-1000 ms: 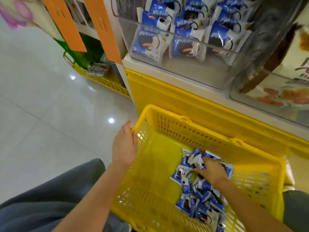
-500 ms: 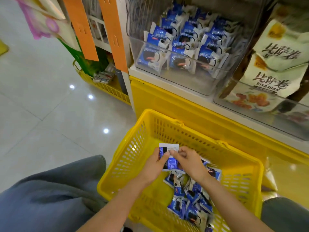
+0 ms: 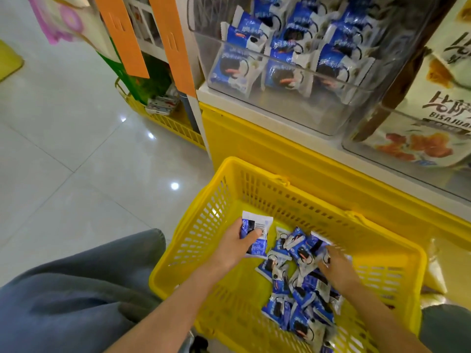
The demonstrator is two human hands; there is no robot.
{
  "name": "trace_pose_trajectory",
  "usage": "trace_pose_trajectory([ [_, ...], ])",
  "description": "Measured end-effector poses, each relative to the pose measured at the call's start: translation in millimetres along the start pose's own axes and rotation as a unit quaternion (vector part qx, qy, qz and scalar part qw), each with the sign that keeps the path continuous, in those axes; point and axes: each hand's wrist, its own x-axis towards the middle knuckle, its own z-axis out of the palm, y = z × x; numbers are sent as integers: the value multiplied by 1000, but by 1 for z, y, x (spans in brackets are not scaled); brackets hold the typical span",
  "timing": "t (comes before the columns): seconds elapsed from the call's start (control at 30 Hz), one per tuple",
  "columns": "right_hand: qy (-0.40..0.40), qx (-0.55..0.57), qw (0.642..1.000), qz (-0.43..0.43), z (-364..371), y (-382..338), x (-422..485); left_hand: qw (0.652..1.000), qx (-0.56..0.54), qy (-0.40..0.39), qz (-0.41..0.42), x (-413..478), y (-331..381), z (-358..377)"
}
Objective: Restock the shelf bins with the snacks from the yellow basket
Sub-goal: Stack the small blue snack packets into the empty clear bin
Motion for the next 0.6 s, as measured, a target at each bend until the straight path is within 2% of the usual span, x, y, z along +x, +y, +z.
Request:
trace_pose_trajectory([
  [0.13,-15,-46,999,7,23,13,11,999,31,16,-30,6,-9,0],
  [0.33,-56,-44,997,-6,46,1,23,996,50,45,-60,8,-20,2],
  [0.47,-13,-126,992,5,51,-3,31,995,59,35,-78,6,-23,5],
  [0.53,11,-123,992,10,49,-5,32,993,79,37,-80,5,-23,5],
  [0.6,16,-67,998,9,48,-8,32,991,88,38,-91,5,-23,5],
])
